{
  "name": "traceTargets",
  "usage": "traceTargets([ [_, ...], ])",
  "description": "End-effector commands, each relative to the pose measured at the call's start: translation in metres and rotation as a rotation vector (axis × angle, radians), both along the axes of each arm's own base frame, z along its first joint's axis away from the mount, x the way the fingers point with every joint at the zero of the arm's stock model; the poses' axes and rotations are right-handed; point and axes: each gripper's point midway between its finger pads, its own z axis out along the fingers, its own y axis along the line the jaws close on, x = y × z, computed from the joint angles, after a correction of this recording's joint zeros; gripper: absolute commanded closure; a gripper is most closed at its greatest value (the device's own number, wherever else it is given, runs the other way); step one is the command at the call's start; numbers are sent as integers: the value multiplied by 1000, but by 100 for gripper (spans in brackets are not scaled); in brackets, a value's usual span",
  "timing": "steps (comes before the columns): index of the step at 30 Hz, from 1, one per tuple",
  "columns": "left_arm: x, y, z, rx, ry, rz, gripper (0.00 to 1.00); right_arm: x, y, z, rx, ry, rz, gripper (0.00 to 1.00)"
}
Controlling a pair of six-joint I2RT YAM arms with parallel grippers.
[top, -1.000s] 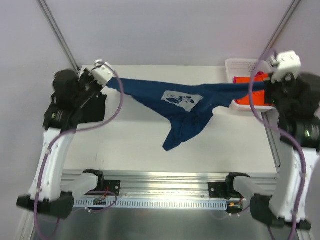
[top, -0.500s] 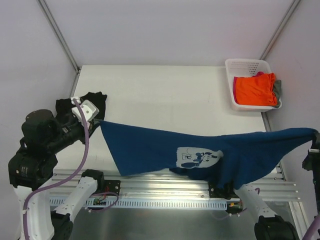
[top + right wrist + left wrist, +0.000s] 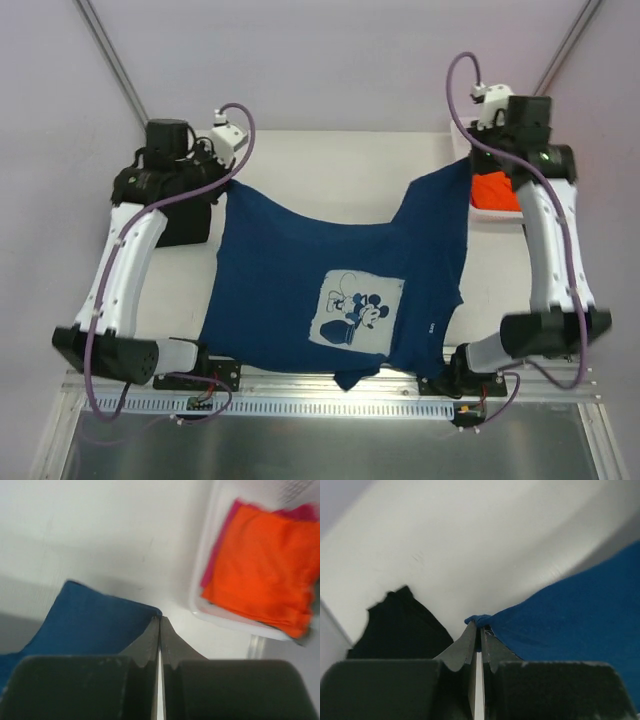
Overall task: Fold and stack the t-shirts
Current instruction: Flatten out the tshirt
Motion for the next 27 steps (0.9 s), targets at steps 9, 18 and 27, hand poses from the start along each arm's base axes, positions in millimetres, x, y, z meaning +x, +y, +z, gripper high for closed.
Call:
traceTargets([
  [9, 115, 16, -136, 131, 205, 41, 100, 151, 24, -89, 108, 122, 28, 100],
  [18, 247, 48, -155, 214, 113, 255, 100, 216, 29, -81, -39, -42, -7, 100],
  [27, 295, 72, -147, 400, -78, 247, 100, 261, 11, -73, -234, -189, -36, 100],
])
